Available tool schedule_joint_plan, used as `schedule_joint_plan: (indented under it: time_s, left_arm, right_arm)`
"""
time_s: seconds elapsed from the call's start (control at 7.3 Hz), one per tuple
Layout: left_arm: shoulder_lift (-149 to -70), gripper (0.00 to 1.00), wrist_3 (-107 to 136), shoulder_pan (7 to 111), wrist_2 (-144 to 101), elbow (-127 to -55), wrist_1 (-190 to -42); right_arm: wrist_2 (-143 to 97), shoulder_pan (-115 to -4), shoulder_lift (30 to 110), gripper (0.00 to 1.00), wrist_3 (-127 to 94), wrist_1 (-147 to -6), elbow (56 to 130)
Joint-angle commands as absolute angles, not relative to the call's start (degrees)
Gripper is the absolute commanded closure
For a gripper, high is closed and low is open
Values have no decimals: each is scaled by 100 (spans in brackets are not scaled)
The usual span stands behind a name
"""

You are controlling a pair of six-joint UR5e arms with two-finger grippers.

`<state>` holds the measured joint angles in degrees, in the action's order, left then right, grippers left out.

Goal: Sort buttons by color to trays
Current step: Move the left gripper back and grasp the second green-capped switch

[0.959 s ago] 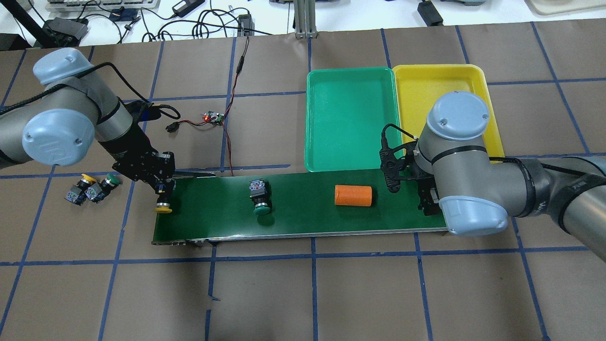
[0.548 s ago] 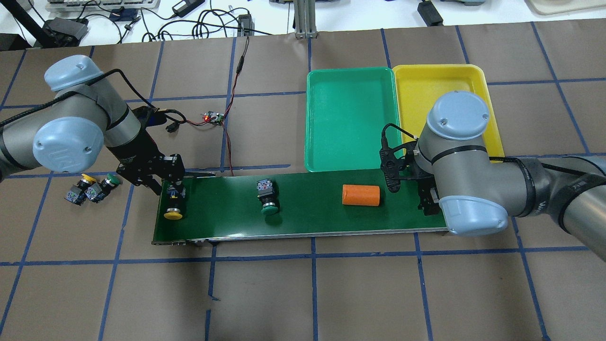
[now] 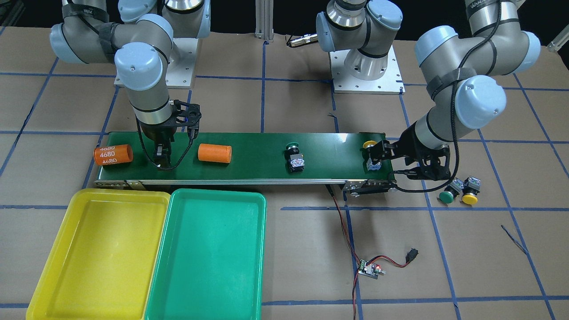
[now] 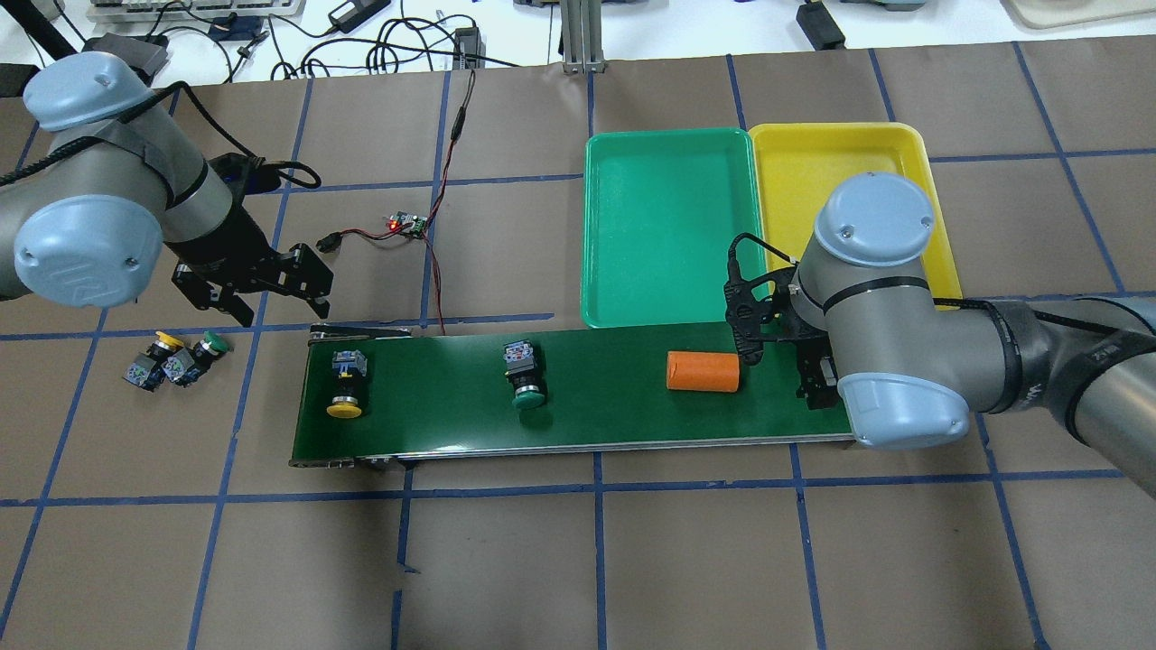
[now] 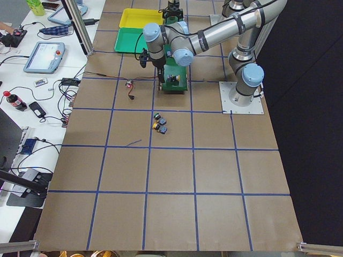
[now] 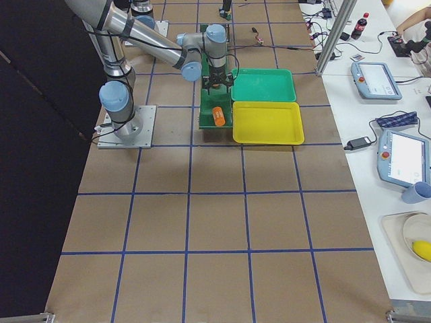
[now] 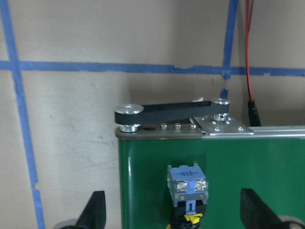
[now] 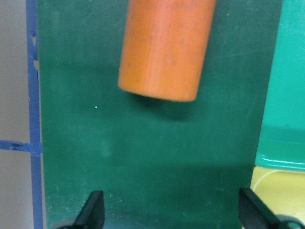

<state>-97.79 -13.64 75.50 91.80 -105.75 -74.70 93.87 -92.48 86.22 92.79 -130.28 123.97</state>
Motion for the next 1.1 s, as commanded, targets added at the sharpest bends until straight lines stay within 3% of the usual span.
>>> schedule_joint_plan:
  time_s: [0.0,0.41,0.96]
  left_arm:
    - [-9931,0,-2796,7191,9686,-10643,-6983]
    - [-10300,0,-4843,6997,9703,-10670,-6355]
    - [-10713,0,-5886,6460,9633,-11266,-5275]
  right_arm:
    - [9395,-9255,8622,0,9281,-13025,12401]
    - [9396,-9246,8622,0,9281,-13017,12401]
    - [9387,-9246,8622,0,9281,-13008,12410]
